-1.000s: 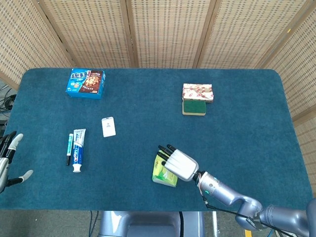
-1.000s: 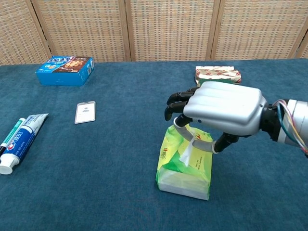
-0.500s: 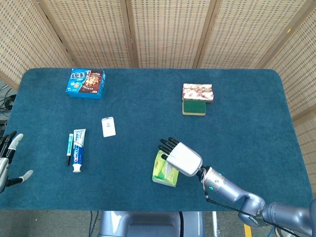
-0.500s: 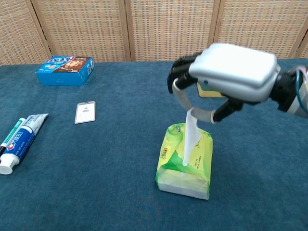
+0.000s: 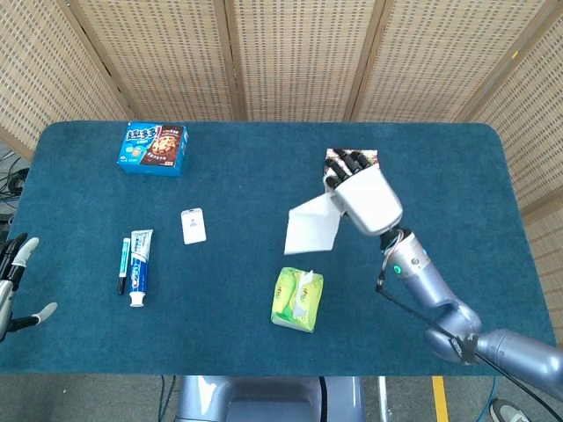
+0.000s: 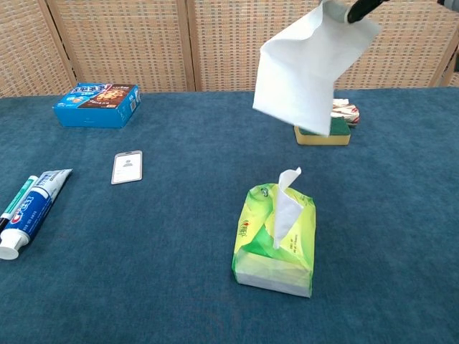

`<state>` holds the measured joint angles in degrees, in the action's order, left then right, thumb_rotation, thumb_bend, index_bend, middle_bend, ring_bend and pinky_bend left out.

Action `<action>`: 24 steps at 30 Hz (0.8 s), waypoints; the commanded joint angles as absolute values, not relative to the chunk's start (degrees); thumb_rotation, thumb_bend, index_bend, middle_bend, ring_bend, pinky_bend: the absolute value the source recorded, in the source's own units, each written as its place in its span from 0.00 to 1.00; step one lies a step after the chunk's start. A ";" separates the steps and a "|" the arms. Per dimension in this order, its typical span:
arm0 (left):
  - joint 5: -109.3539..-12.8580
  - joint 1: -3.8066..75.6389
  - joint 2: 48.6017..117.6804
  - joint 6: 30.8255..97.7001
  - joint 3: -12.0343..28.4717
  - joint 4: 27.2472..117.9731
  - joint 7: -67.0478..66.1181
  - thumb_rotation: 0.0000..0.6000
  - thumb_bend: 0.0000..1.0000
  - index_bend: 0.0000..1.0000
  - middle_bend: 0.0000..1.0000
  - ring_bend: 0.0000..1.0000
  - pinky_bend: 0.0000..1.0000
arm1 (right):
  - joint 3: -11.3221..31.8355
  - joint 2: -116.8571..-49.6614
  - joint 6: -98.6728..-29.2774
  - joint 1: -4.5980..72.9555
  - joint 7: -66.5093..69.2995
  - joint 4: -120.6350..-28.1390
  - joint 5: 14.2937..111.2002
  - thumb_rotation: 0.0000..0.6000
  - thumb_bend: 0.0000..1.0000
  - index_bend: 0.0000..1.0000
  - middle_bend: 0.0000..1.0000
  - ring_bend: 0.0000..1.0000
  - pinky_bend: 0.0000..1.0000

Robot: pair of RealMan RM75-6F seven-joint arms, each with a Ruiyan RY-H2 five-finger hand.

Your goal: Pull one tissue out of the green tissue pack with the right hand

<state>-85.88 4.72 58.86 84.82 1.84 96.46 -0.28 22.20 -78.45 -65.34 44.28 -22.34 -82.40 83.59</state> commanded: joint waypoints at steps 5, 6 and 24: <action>-85.19 4.97 58.86 84.24 2.07 96.41 -0.42 1.00 0.00 0.00 0.00 0.00 0.00 | 24.00 -86.56 -62.95 46.60 -27.09 -67.23 73.17 1.00 0.57 0.67 0.35 0.22 0.33; -85.02 5.02 58.87 84.10 2.12 96.36 -0.38 1.00 0.00 0.00 0.00 0.00 0.00 | 23.30 -87.73 -62.54 46.63 -26.96 -65.52 72.78 1.00 0.58 0.67 0.35 0.22 0.33; -84.73 5.15 59.13 83.73 2.09 96.49 -0.76 1.00 0.00 0.00 0.00 0.00 0.00 | 7.60 -94.63 -60.44 43.35 -23.49 -58.77 81.75 1.00 0.00 0.01 0.00 0.01 0.23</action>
